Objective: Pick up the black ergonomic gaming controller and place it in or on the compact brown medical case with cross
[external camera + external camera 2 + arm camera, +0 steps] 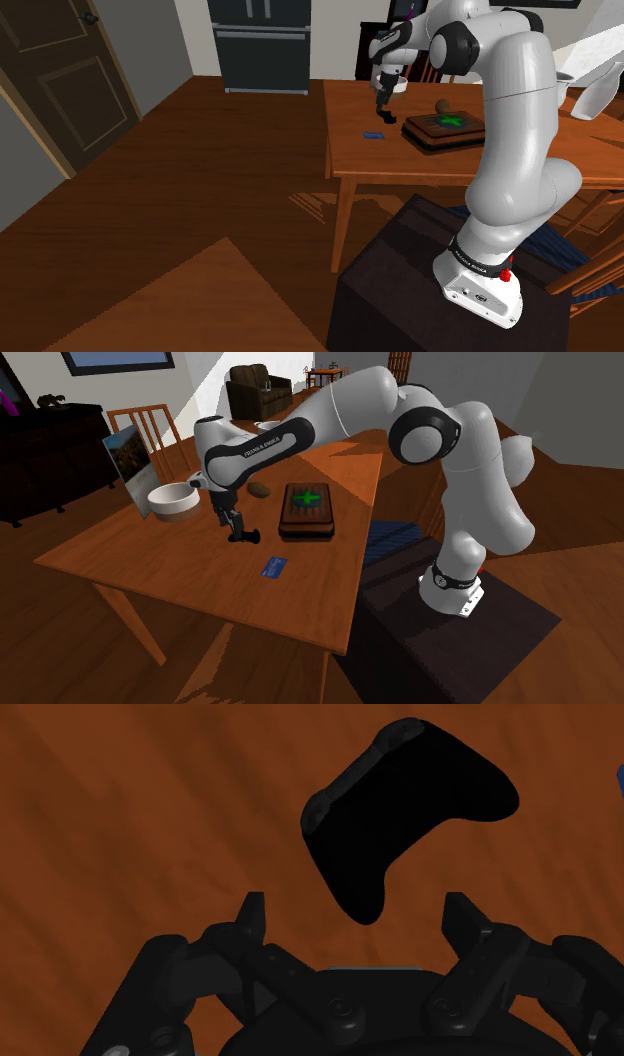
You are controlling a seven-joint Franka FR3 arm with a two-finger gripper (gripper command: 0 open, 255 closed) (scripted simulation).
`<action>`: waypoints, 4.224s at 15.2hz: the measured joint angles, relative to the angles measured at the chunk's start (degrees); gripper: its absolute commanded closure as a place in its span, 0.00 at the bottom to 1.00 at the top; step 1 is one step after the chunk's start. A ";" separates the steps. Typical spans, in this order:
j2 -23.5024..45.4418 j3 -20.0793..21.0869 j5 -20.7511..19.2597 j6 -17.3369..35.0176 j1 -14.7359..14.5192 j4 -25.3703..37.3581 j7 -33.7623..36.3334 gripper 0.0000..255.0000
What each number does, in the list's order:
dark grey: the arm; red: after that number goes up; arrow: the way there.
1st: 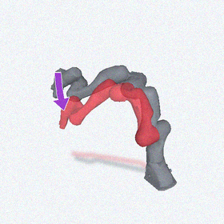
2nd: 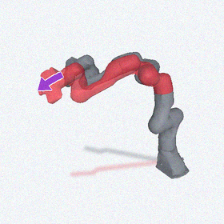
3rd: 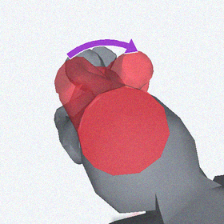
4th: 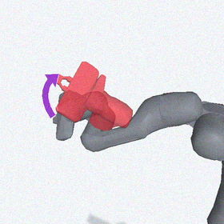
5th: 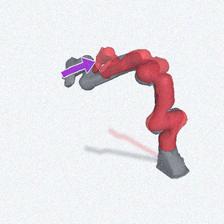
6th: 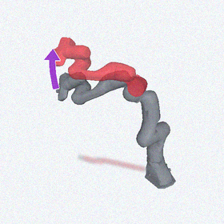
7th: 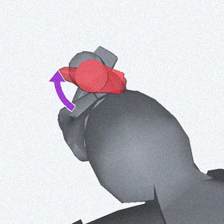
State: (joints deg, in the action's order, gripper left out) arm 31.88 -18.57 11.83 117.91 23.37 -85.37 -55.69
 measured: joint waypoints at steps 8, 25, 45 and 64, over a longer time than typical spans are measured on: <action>1.51 0.32 0.48 2.37 0.10 -1.24 -0.28 0.00; 0.62 0.12 0.14 0.66 0.01 -0.37 -0.04 1.00; -2.73 -0.79 -1.42 -12.84 0.37 10.02 1.31 1.00; -23.07 -5.04 -7.06 -10.43 1.98 -12.03 -5.48 1.00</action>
State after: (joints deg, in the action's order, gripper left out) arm 8.80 -23.62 4.77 107.48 25.35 -97.39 -61.17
